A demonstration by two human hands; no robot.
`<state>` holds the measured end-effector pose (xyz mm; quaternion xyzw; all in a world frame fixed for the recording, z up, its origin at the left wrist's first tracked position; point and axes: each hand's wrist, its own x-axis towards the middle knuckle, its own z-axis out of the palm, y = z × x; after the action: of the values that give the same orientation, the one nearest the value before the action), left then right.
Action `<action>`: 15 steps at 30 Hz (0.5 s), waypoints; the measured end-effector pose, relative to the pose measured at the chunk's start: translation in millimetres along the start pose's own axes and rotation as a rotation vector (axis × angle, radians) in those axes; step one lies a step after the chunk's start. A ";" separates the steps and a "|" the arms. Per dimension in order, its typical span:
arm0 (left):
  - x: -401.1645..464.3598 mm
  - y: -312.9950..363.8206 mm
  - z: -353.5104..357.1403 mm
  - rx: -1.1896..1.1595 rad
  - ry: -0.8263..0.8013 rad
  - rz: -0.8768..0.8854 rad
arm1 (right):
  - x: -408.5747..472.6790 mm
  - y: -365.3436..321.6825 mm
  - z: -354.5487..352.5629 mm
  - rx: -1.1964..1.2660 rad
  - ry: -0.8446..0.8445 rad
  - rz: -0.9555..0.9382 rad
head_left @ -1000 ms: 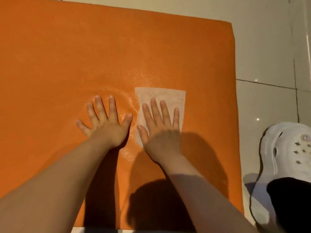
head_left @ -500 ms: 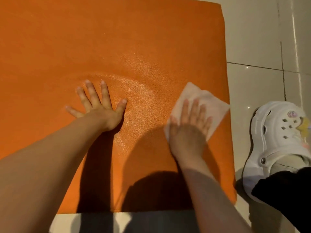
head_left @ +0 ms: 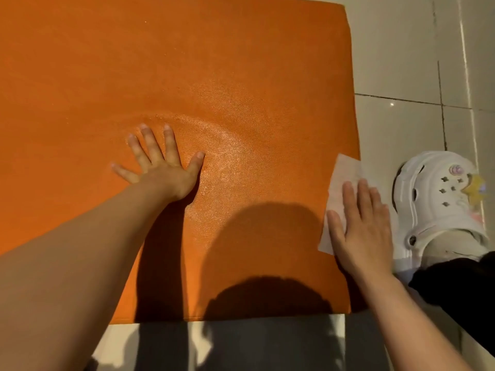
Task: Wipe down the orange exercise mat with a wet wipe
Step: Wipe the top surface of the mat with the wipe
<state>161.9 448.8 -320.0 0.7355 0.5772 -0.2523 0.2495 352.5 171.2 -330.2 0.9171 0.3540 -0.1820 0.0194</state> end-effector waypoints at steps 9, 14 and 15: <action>-54.9 -56.4 61.0 -0.050 0.370 0.405 | -56.0 -130.5 44.1 -0.003 0.051 -0.202; -97.4 -91.9 118.2 -0.007 0.528 0.341 | -81.0 -149.3 57.4 -0.038 -0.012 -0.426; -95.8 -92.1 118.5 -0.008 0.539 0.341 | -78.5 -129.8 53.4 -0.039 0.009 -0.383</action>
<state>42.5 320.8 -352.5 0.8612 0.4917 -0.0005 0.1290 196.6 209.1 -340.6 0.8333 0.5256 -0.1713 0.0004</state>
